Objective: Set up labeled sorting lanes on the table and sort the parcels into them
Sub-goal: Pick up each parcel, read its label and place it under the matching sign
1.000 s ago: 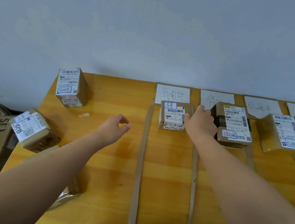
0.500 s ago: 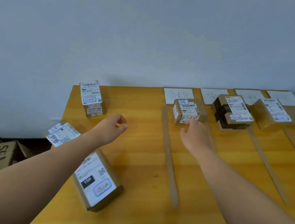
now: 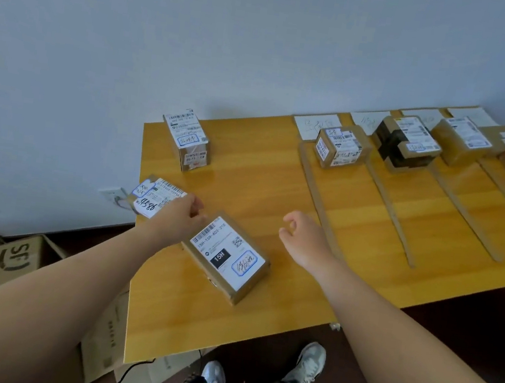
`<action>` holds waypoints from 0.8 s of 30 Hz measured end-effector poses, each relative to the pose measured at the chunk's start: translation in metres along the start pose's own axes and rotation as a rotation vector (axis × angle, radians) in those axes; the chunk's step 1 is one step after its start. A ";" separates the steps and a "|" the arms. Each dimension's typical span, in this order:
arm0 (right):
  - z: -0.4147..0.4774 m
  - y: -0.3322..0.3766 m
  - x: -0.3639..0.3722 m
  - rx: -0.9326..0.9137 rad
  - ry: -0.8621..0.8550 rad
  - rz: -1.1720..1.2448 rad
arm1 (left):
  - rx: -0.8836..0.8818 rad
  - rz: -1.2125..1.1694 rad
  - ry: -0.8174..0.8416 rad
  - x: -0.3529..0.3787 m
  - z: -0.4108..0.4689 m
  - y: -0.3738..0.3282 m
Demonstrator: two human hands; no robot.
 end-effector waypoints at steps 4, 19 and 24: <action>-0.011 0.008 0.020 0.073 0.078 0.062 | -0.017 0.037 0.031 0.009 -0.010 0.009; -0.047 -0.005 0.077 0.401 0.234 0.669 | -0.357 -0.562 0.247 0.065 -0.036 0.047; -0.048 -0.008 0.049 0.411 0.138 0.873 | -0.119 -0.680 0.157 0.046 -0.029 -0.002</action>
Point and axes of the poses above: each hand's wrist, its own z-axis towards the middle knuckle, its own x-axis out of the palm, y = z × x, the point moved 6 cm from there along z, towards the middle knuckle, and after that the axes turned 4 degrees about -x, right-handed, at the moved point
